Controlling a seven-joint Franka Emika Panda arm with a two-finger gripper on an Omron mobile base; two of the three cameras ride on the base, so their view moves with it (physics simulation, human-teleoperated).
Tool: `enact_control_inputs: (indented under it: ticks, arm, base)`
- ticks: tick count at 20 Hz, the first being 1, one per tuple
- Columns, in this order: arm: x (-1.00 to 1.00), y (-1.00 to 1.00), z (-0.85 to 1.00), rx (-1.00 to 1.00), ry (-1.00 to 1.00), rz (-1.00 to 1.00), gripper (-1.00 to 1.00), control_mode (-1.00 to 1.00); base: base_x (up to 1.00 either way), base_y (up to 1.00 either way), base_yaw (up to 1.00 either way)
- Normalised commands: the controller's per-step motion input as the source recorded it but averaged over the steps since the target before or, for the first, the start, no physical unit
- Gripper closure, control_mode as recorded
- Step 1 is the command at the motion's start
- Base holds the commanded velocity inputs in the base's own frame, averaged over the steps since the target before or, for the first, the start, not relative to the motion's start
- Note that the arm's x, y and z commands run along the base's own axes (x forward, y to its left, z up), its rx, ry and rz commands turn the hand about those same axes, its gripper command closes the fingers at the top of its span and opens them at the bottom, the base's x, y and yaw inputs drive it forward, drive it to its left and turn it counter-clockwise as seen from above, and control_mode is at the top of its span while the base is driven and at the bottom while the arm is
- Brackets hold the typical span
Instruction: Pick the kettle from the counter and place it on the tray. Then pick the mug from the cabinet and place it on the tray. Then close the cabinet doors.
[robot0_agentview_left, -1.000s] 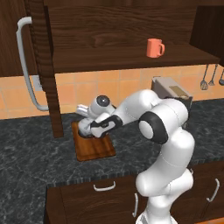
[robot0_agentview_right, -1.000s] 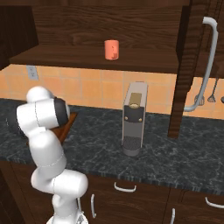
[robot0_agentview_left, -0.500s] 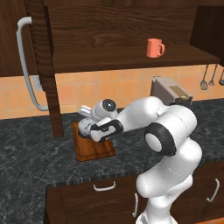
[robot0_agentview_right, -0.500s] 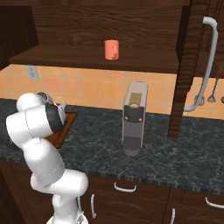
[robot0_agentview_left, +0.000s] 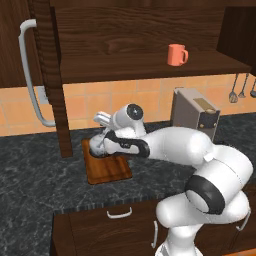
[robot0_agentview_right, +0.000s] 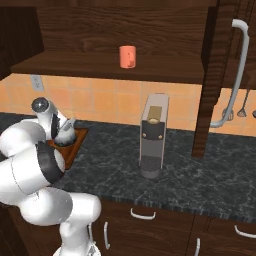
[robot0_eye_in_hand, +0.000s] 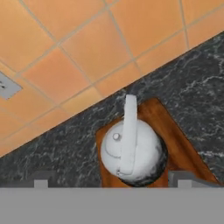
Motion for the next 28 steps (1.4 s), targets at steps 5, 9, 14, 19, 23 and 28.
enact_control_inputs:
  ticks: [5,9,14,19,23,28]
  arm:
    - [-0.63,-0.28,0.64,-0.13,0.00,0.04,-1.00,-1.00]
    - [-0.65,-0.32,0.56,-0.24,0.00,0.03,-1.00,-1.00]
    - [-0.63,-0.40,0.53,-0.19,-0.05,0.04,-1.00,-1.00]
    - [-0.55,-0.47,0.52,-0.10,-0.04,0.04,-1.00,-1.00]
    - [-0.35,-0.55,0.44,-0.05,-0.01,0.07,-1.00,-1.00]
    - [-0.33,-0.57,0.53,-0.04,0.00,0.08,-1.00,-1.00]
  base:
    - [0.00,0.00,0.00]
    - [0.00,0.00,0.00]
    - [0.00,0.00,0.00]
    - [0.00,0.00,0.00]
    - [0.00,0.00,0.00]
    - [0.00,0.00,0.00]
